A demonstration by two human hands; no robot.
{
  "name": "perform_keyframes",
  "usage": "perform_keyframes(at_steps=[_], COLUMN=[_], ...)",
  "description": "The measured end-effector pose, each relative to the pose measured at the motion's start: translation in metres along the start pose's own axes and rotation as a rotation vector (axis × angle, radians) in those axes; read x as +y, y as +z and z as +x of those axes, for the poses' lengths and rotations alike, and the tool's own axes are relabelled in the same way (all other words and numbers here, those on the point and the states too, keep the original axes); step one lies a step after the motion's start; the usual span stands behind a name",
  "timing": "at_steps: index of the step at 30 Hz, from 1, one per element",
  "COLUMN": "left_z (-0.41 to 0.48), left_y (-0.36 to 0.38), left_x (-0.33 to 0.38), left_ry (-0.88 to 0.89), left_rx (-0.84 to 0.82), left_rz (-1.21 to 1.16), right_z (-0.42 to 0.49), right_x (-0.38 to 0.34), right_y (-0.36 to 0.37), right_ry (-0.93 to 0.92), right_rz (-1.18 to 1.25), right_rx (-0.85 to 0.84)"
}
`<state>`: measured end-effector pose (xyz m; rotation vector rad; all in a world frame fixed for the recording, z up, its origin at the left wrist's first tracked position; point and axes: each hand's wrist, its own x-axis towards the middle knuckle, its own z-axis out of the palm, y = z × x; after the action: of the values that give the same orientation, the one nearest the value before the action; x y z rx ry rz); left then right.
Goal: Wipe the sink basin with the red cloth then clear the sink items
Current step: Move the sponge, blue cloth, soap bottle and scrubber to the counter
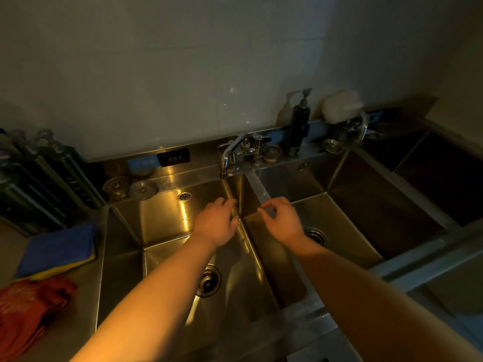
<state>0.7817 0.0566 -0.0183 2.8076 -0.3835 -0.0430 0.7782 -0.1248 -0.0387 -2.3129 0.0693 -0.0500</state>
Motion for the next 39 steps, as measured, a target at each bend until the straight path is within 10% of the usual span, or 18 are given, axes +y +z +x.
perform_keyframes(at_steps=[39], left_z=[0.289], left_y=[0.03], left_x=[0.196], left_ry=[-0.146], left_rx=[0.353], left_rz=[-0.263], right_z=[0.259], right_x=[0.118], right_y=[-0.206], right_ry=[-0.211], right_rz=[0.069], right_rx=[0.147])
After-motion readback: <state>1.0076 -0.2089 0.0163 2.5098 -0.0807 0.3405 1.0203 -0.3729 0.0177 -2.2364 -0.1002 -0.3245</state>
